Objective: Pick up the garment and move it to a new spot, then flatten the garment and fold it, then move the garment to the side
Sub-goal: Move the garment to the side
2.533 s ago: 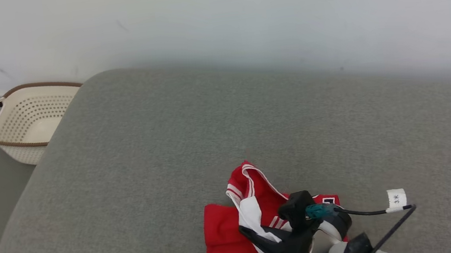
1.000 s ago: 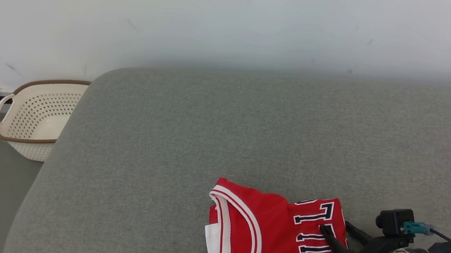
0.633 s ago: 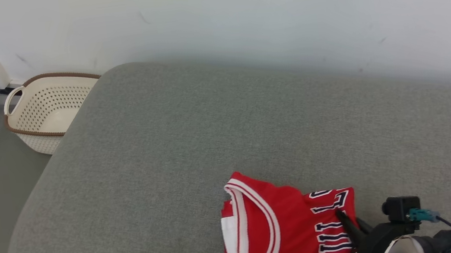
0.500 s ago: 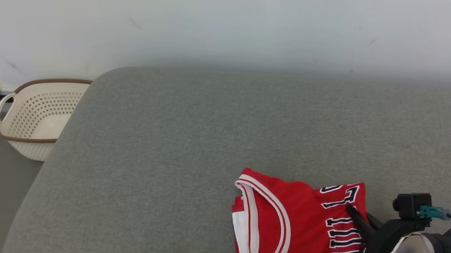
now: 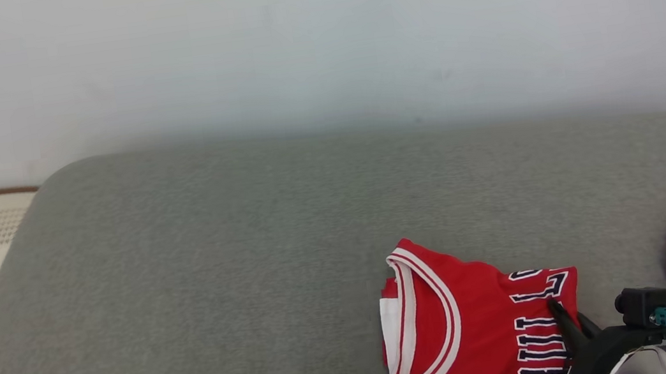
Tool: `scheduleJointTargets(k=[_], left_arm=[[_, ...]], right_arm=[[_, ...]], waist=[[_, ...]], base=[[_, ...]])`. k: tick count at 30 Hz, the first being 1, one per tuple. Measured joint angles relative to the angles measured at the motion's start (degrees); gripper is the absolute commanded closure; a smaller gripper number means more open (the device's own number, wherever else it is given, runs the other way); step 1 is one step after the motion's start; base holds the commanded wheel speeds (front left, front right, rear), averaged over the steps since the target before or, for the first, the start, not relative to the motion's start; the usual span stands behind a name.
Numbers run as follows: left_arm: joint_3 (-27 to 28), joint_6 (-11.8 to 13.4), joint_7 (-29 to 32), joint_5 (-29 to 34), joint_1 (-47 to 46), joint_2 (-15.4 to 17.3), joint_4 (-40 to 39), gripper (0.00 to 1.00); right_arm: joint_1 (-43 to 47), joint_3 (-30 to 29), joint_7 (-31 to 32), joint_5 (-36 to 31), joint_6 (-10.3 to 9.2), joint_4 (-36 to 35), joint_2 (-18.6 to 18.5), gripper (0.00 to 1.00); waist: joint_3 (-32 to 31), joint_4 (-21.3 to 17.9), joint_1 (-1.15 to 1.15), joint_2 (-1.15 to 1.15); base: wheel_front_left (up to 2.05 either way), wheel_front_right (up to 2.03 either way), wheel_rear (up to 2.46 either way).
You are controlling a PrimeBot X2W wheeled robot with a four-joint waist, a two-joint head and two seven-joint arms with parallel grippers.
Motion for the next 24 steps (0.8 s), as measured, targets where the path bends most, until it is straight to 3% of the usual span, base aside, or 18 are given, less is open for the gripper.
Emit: scheduleJointTargets(k=[9, 24], left_arm=[[-0.10, 0.25, 0.01, 0.15, 0.29, 0.00, 0.38, 0.00], [-0.23, 0.52, 0.00, -0.34, 0.10, -0.01, -0.70, 0.00]], right_arm=[[1.18, -3.89, 0.00, -4.69, 0.00, -0.63, 0.74, 1.00], [2.46, -3.41, -0.01, -6.05, 0.00, -2.21, 1.78, 1.00]], waist=[[-0.52, -8.67, 0.00, 0.00], [-0.23, -22.30, 0.00, 0.00]], base=[[0.00, 0.00, 0.00], [0.00, 0.00, 0.00]])
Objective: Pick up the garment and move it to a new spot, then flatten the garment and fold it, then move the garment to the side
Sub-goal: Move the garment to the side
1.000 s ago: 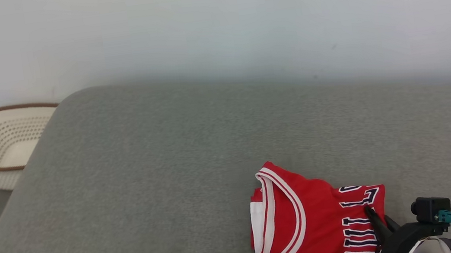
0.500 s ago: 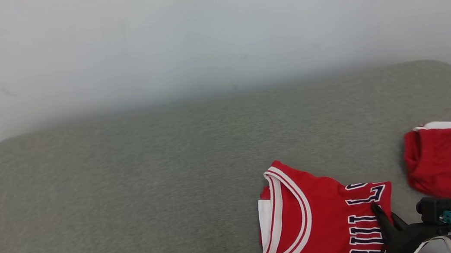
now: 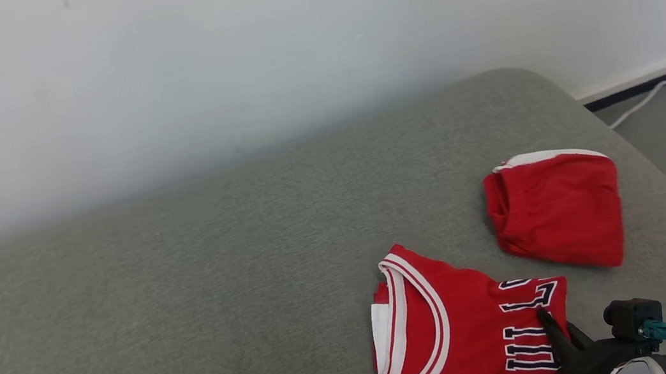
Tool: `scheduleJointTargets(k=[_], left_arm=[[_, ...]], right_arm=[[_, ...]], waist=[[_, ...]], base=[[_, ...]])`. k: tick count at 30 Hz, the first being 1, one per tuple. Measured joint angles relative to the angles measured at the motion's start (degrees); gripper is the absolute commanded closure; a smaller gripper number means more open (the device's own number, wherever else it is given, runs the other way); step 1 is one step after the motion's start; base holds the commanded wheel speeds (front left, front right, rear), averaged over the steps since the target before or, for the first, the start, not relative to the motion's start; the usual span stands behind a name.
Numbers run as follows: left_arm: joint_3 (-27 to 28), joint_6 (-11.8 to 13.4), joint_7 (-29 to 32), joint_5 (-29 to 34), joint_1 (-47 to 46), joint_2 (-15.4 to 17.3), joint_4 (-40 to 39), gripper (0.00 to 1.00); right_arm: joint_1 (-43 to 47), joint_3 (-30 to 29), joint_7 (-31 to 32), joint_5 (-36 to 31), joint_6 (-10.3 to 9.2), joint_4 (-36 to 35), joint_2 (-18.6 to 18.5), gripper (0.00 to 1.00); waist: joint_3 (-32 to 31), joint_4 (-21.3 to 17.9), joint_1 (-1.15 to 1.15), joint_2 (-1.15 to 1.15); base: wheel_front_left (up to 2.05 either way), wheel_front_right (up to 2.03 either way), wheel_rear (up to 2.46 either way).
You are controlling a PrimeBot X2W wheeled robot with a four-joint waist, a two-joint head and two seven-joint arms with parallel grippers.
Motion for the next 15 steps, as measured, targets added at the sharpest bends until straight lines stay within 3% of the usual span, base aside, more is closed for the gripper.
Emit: scheduleJointTargets(k=[7, 15], left_arm=[[-0.81, 0.91, 0.01, -0.51, -1.17, -0.02, -2.05, 0.00], [-1.62, 1.02, 0.00, -0.40, -1.15, 0.01, -1.75, 0.00]], right_arm=[[-0.03, 0.10, 0.00, -0.43, 0.00, -0.27, -0.68, 1.00], [-4.38, 0.23, 0.00, -5.21, 0.00, -3.21, -2.58, 1.00]], waist=[[1.81, -2.88, 0.00, 0.00], [3.11, -1.01, 0.01, 0.00]], base=[[0.00, 0.00, 0.00], [0.00, 0.00, 0.00]])
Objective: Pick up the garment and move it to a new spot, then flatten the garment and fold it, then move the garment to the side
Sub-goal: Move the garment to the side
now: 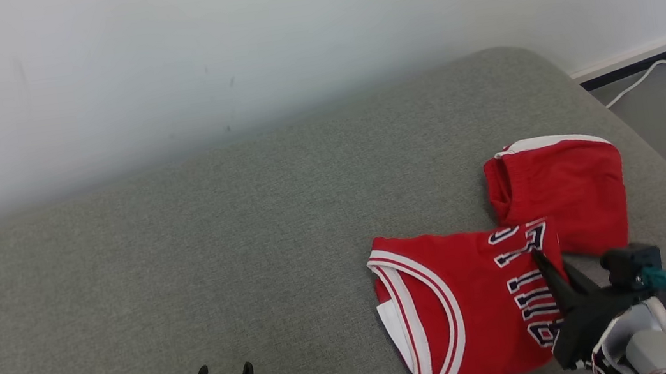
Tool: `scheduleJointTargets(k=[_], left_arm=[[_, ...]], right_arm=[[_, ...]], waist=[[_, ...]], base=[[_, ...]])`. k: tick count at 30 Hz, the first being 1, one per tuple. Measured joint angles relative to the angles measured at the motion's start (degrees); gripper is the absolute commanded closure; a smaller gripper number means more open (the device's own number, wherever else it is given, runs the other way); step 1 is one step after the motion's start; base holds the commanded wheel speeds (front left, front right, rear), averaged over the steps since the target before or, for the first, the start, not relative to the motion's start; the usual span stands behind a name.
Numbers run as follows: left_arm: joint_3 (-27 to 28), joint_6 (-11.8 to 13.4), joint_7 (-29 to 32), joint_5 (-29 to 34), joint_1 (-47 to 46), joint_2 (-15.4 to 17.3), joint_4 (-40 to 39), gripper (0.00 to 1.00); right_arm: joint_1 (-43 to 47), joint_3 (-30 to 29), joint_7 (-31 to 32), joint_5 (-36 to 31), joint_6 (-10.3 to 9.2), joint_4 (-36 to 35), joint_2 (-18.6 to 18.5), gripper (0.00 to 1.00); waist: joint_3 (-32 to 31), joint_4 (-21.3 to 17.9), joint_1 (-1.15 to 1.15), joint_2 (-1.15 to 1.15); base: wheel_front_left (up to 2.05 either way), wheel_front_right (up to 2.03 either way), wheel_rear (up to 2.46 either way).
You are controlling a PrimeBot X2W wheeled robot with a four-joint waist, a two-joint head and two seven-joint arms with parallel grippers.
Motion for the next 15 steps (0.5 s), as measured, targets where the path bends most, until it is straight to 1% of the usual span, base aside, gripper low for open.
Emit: scheduleJointTargets(k=[3, 6, 13, 15], left_arm=[[0.03, -0.13, 0.01, 0.15, 0.03, 0.00, 0.16, 0.00], [-0.25, -0.14, 0.00, 0.12, 0.01, 0.00, 0.25, 0.00], [-0.78, 0.07, 0.00, -0.12, -0.02, 0.00, 0.21, 0.00], [-0.76, 0.04, 0.01, -0.12, -0.05, -0.01, 0.24, 0.00]], right_arm=[[-3.57, -0.21, 0.01, -1.66, 0.00, -0.57, -0.88, 1.00], [-7.56, -1.18, 0.01, -2.88, 0.00, -0.20, -3.27, 1.00], [-15.05, -1.70, 0.02, -5.44, 0.00, 5.34, -8.59, 1.00], [-16.84, -1.81, 0.08, -5.81, 0.00, 7.45, -9.55, 1.00]], waist=[[0.37, 0.90, 0.00, 0.00], [0.63, 1.97, 0.00, 0.00], [1.03, 4.62, 0.00, 0.00], [1.24, 5.28, 0.00, 0.00]], base=[[0.00, 0.00, 0.00], [0.00, 0.00, 0.00], [0.00, 0.00, 0.00], [0.00, 0.00, 0.00]])
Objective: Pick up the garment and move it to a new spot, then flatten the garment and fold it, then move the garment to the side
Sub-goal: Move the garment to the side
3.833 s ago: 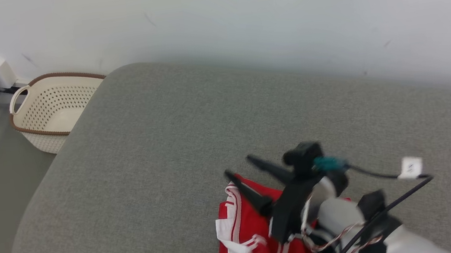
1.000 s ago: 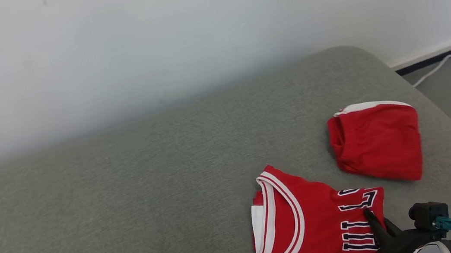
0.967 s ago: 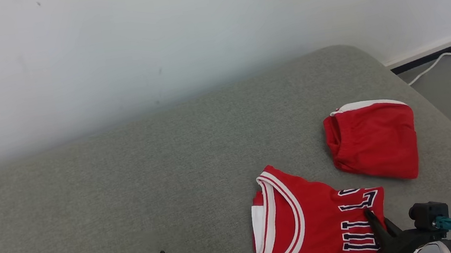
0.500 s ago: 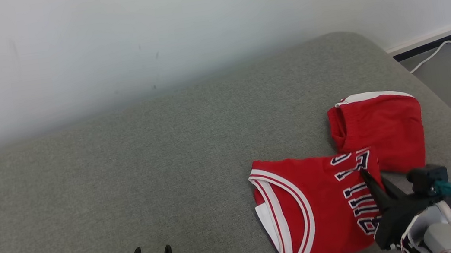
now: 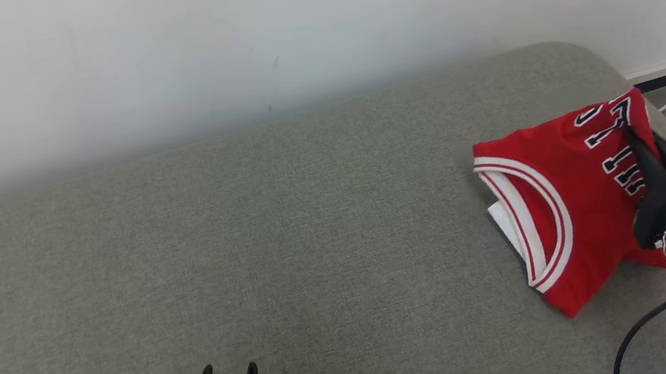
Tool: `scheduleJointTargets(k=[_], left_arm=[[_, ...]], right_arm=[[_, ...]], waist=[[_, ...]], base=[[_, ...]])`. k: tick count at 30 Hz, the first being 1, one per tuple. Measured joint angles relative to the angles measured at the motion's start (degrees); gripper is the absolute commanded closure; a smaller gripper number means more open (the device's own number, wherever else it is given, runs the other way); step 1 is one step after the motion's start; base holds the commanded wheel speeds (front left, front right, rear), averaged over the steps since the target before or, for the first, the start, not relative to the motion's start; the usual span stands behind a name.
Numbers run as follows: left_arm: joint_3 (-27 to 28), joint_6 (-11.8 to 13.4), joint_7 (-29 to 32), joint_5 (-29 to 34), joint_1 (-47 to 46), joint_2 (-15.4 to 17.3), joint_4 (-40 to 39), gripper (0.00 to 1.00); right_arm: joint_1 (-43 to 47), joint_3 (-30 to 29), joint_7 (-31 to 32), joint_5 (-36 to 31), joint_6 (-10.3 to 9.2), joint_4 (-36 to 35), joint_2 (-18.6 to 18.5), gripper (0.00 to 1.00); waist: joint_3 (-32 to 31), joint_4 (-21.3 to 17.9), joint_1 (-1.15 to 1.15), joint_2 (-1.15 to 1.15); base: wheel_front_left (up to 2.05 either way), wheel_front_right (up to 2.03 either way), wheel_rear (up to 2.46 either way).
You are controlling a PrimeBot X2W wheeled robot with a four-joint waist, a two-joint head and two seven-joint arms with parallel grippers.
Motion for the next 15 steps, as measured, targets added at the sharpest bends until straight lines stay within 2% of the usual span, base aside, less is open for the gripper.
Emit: scheduleJointTargets(k=[11, 15], left_arm=[[-0.18, -0.79, 0.00, 1.74, -1.44, 0.00, 0.24, 0.00], [-0.10, -1.31, -0.01, 2.74, -2.66, -0.01, 0.29, 0.00]], right_arm=[[-5.97, -4.25, 0.03, -3.03, 0.01, 12.22, -2.20, 1.00], [-8.55, -7.32, 0.00, -6.68, 0.01, 18.48, -3.70, 1.00]], waist=[[2.19, 3.37, -0.01, 0.00], [3.67, 5.21, 0.00, 0.00]], base=[[0.00, 0.00, 0.00], [0.00, 0.00, 0.00]])
